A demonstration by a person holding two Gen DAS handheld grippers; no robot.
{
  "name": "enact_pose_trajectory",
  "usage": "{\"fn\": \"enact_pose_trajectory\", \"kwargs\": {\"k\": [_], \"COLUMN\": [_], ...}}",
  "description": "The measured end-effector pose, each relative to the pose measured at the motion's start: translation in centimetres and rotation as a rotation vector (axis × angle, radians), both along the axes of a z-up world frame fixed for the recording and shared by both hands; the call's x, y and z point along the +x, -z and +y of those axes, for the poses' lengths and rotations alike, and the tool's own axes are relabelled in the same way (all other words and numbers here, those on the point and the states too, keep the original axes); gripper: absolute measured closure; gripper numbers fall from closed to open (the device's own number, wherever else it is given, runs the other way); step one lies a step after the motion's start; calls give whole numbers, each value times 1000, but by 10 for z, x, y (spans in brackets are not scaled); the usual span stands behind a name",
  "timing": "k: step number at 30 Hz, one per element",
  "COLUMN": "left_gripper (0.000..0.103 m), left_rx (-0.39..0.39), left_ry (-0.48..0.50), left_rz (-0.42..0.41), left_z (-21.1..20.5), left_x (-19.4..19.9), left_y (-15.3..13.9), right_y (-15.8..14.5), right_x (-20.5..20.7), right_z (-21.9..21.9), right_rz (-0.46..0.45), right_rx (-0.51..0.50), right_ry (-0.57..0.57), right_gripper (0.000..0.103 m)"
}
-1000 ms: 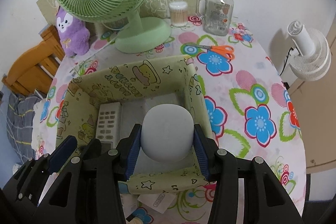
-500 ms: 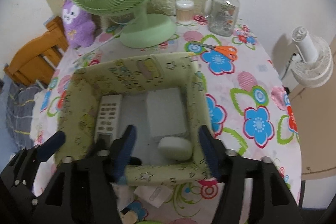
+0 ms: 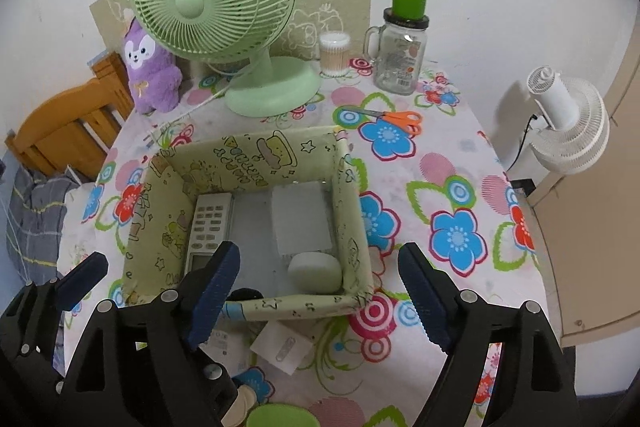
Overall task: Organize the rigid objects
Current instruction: 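Withdraw both grippers from the box toward the remaining small items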
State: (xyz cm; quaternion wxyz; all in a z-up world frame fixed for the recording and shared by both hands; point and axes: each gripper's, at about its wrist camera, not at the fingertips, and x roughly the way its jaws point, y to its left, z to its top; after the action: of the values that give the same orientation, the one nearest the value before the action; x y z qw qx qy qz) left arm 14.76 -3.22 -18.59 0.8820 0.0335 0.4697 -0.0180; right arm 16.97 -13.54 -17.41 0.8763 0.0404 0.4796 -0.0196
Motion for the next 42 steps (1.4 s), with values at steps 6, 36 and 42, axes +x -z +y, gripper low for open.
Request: {"fn": "enact_pose_trajectory", "kwargs": {"k": [6,36,42], "left_gripper": [19,11,11], "left_rx": [-3,-21,-31], "left_ry": [10,33,63], "left_rz": [-29,-110,-114], "left_z": [-5,-6,-10], "left_x": [-13,-71,-81], "left_y": [-15,-61,-61], "right_y": [-16,-67,-67], "right_x": [-13,-71,-80], "right_z": [-5,-5,-1], "right_rz": [-28,-122,-122], "right_rx": [1,11,1], "right_ry": [14,-9,-25], "right_gripper": [19,10,10]}}
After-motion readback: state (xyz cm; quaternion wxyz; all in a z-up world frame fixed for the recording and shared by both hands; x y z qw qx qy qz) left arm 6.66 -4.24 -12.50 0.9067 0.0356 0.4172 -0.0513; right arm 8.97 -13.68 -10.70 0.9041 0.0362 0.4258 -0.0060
